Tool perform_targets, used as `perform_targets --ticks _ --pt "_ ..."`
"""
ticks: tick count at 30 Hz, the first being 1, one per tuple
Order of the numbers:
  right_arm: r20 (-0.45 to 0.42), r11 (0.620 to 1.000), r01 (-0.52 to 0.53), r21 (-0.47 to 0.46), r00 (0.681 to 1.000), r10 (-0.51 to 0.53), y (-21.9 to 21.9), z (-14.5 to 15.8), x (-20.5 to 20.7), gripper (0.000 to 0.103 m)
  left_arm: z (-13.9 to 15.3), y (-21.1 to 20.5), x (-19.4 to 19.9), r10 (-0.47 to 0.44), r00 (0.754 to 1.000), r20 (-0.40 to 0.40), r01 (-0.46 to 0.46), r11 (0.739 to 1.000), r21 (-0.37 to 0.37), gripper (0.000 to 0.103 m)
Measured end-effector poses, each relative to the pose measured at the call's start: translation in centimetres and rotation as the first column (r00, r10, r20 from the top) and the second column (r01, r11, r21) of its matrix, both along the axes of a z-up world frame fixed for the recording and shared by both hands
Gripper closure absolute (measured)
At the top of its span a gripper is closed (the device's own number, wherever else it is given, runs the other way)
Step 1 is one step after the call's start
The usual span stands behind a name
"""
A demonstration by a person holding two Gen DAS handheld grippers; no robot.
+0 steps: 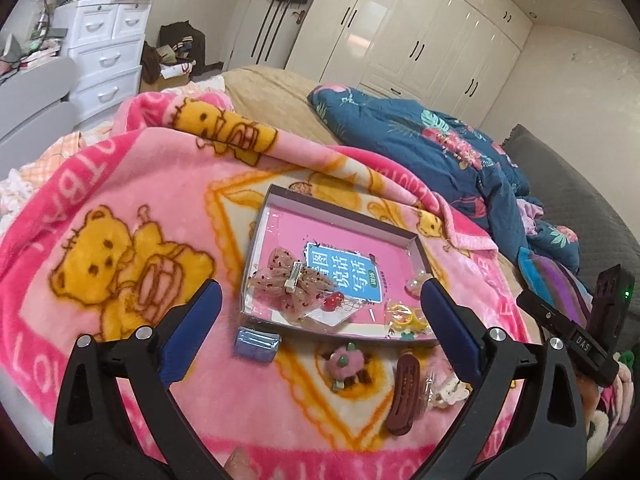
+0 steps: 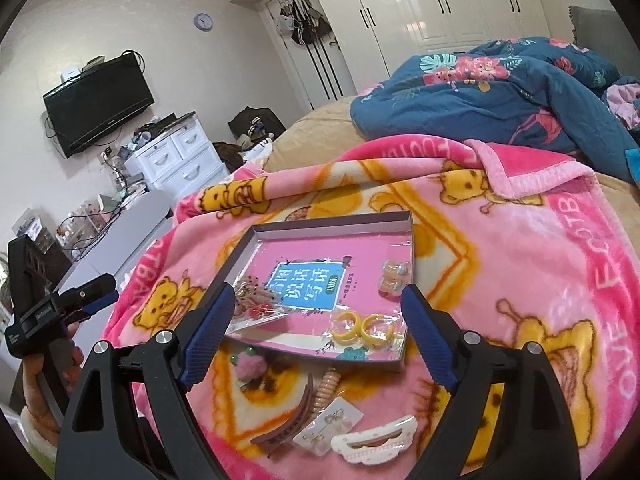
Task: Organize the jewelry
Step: 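Lift both open tools back from the tray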
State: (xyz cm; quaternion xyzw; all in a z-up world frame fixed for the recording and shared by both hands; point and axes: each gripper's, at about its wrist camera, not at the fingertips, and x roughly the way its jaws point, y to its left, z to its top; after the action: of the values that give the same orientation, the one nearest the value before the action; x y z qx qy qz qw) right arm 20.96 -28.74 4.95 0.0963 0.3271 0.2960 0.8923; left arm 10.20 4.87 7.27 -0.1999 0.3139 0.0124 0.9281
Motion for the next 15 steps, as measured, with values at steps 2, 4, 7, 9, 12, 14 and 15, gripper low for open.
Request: perform_targets --ticks 2,4,7,9,12,14,15 --pt "0.003 1.000 -0.010 0.000 1.000 0.010 0.0 0.3 -0.5 0.018 0.3 0.0 -0.4 0.002 1.000 0.006 -0.002 1.000 0.003 0.010" --pt "0.007 1.000 -0.017 -0.001 1.000 0.017 0.1 0.5 -0.9 0.018 0.6 -0.1 -0.8 -0.001 1.000 0.013 0.001 1.000 0.003 0.010" --pt "0.014 1.000 -0.030 -0.002 0.999 0.030 0.1 0.8 -1.8 0.018 1.0 -0.2 -1.5 -0.002 1.000 0.021 0.002 1.000 0.012 0.010" --pt "0.020 0.999 -0.043 0.001 0.999 0.042 0.1 0.9 -2.4 0.017 1.2 -0.3 -2.0 -0.003 1.000 0.027 0.003 1.000 0.014 0.010" --pt "0.030 0.998 -0.058 -0.002 0.998 0.058 0.1 1.2 -3.3 0.016 1.4 -0.5 -2.6 -0.011 1.000 0.027 0.010 1.000 0.023 0.010" --pt "0.034 0.998 -0.067 -0.007 0.997 0.068 0.2 1.2 -3.7 0.016 1.4 -0.7 -2.9 -0.017 1.000 0.025 0.016 0.999 0.028 0.010" --pt "0.034 0.997 -0.072 -0.012 0.997 0.073 0.2 1.1 -4.0 0.016 1.4 -0.8 -3.1 -0.022 0.999 0.023 0.021 0.999 0.032 0.010"
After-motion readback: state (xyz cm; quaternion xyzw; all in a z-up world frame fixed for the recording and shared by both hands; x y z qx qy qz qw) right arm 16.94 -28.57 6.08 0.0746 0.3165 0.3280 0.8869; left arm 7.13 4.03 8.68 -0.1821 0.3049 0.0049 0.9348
